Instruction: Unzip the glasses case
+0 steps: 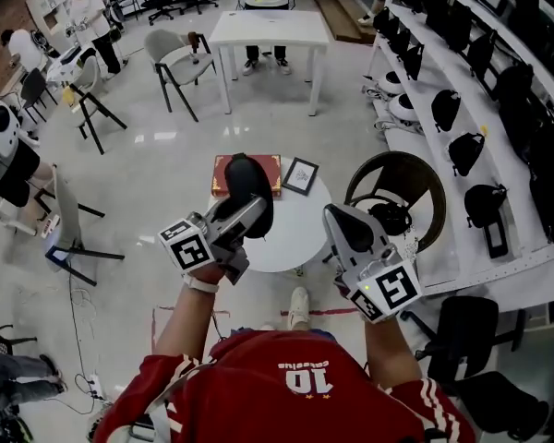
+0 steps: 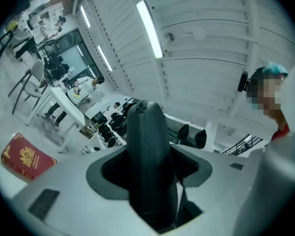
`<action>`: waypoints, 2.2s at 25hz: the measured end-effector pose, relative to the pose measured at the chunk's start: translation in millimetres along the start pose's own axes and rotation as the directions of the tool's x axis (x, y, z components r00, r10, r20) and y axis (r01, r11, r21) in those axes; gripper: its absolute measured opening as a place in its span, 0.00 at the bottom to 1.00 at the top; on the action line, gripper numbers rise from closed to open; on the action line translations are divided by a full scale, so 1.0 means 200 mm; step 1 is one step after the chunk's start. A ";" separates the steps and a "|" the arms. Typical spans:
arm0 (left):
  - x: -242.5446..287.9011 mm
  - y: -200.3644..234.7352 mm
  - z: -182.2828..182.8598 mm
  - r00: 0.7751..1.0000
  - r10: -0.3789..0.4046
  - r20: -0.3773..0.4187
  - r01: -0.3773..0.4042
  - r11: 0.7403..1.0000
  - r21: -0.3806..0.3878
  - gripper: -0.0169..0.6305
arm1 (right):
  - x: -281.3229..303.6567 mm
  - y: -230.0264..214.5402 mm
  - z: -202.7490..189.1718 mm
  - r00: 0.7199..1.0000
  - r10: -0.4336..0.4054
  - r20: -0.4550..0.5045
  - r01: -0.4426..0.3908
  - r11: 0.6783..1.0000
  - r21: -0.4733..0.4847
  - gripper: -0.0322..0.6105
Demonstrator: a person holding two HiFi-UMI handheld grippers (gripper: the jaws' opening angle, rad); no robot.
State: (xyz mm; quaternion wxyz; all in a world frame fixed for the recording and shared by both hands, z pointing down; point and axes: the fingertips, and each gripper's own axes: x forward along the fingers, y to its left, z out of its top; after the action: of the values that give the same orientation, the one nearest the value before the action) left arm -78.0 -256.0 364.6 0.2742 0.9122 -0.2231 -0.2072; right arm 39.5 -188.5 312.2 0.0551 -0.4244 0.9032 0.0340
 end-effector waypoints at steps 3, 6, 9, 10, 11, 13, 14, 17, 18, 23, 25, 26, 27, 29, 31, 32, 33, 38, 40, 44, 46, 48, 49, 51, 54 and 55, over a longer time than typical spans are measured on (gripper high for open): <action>-0.08 -0.11 0.07 0.999 -0.009 0.040 0.009 1.000 0.005 0.42 | -0.01 0.08 0.04 1.000 -0.001 0.014 0.002 1.000 -0.030 0.07; -0.13 -0.20 0.11 0.998 -0.030 0.059 0.029 0.999 0.022 0.42 | -0.02 0.15 0.07 1.000 0.000 0.022 0.001 0.999 -0.053 0.07; -0.17 -0.24 0.14 0.997 -0.041 0.070 0.039 0.999 0.018 0.42 | -0.02 0.22 0.09 0.999 0.030 0.016 -0.029 0.998 -0.061 0.08; -0.18 -0.25 0.15 0.996 -0.042 0.077 0.041 0.999 0.013 0.42 | -0.03 0.24 0.09 0.999 0.040 0.015 -0.039 0.997 -0.069 0.08; -0.19 -0.26 0.17 0.995 -0.044 0.086 0.043 0.999 0.007 0.42 | -0.03 0.26 0.10 0.999 0.048 0.016 -0.047 0.996 -0.078 0.08; -0.20 -0.29 0.20 0.994 -0.047 0.101 0.048 0.999 -0.004 0.42 | -0.04 0.30 0.11 0.998 0.062 0.019 -0.060 0.994 -0.096 0.08; -0.20 -0.30 0.21 0.993 -0.051 0.104 0.051 0.999 -0.005 0.42 | -0.04 0.32 0.11 0.997 0.069 0.017 -0.067 0.992 -0.103 0.09; -0.19 -0.36 0.26 0.992 -0.064 0.106 0.063 0.998 0.010 0.42 | -0.03 0.38 0.10 0.997 0.076 0.005 -0.075 0.989 -0.130 0.15; -0.18 -0.39 0.28 0.992 -0.072 0.106 0.070 0.997 0.019 0.42 | -0.02 0.40 0.10 0.997 0.077 0.005 -0.076 0.988 -0.138 0.15; -0.12 -0.54 0.35 0.986 -0.121 0.114 0.115 0.992 0.056 0.42 | 0.01 0.52 0.08 0.994 0.114 0.000 -0.112 0.979 -0.171 0.15; -0.10 -0.58 0.37 0.984 -0.136 0.117 0.129 0.989 0.069 0.42 | 0.01 0.54 0.06 0.993 0.117 -0.007 -0.117 0.976 -0.185 0.15; -0.09 -0.60 0.38 0.983 -0.142 0.118 0.133 0.988 0.076 0.42 | 0.01 0.55 0.05 0.993 0.119 -0.013 -0.119 0.975 -0.187 0.15; -0.09 -0.62 0.39 0.982 -0.145 0.119 0.135 0.987 0.086 0.42 | 0.02 0.56 0.04 0.992 0.121 -0.020 -0.122 0.974 -0.188 0.15; -0.08 -0.66 0.41 0.981 -0.151 0.122 0.138 0.984 0.110 0.42 | 0.03 0.58 0.03 0.992 0.125 -0.033 -0.129 0.973 -0.193 0.15; -0.06 -0.70 0.42 0.979 -0.160 0.125 0.144 0.981 0.127 0.42 | 0.04 0.59 0.01 0.991 0.129 -0.046 -0.136 0.971 -0.197 0.15; -0.04 -0.72 0.42 0.978 -0.166 0.126 0.150 0.980 0.127 0.42 | 0.04 0.59 0.00 0.990 0.130 -0.052 -0.137 0.970 -0.201 0.15; -0.03 -0.73 0.42 0.977 -0.172 0.126 0.156 0.980 0.124 0.42 | 0.04 0.59 0.00 0.990 0.127 -0.057 -0.136 0.968 -0.209 0.15; -0.02 -0.75 0.41 0.977 -0.178 0.119 0.167 0.981 0.103 0.42 | 0.06 0.60 0.00 0.993 0.102 -0.058 -0.112 0.970 -0.216 0.15; -0.02 -0.75 0.40 0.977 -0.180 0.118 0.169 0.981 0.097 0.42 | 0.07 0.60 0.00 0.994 0.095 -0.054 -0.105 0.970 -0.219 0.15; -0.01 -0.75 0.40 0.975 -0.186 0.123 0.176 0.981 0.086 0.42 | 0.06 0.59 0.00 0.995 0.083 -0.051 -0.092 0.971 -0.222 0.14; -0.01 -0.75 0.41 0.974 -0.188 0.128 0.178 0.980 0.084 0.42 | 0.05 0.59 0.00 0.996 0.077 -0.046 -0.086 0.969 -0.231 0.11; -0.01 -0.75 0.41 0.973 -0.189 0.132 0.180 0.980 0.082 0.42 | 0.05 0.58 0.00 0.997 0.072 -0.041 -0.080 0.969 -0.234 0.09; -0.01 -0.75 0.42 0.973 -0.190 0.133 0.181 0.980 0.080 0.42 | 0.05 0.58 0.00 0.997 0.070 -0.040 -0.078 0.969 -0.234 0.09; -0.01 -0.75 0.42 0.973 -0.190 0.134 0.181 0.980 0.079 0.42 | 0.05 0.57 0.01 0.997 0.068 -0.038 -0.075 0.969 -0.237 0.08; -0.01 -0.75 0.41 0.975 -0.186 0.123 0.176 0.980 0.089 0.42 | 0.05 0.57 0.00 0.997 0.067 -0.047 -0.077 0.962 -0.263 0.08; -0.01 -0.74 0.41 0.977 -0.182 0.115 0.171 0.981 0.095 0.42 | 0.04 0.57 0.00 0.996 0.066 -0.054 -0.079 0.958 -0.277 0.08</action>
State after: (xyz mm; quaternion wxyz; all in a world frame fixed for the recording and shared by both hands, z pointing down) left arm -76.5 -176.3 215.0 0.2017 0.9247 -0.1662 -0.2769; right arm -53.5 -122.9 313.5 -0.0267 -0.3952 0.9053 0.1535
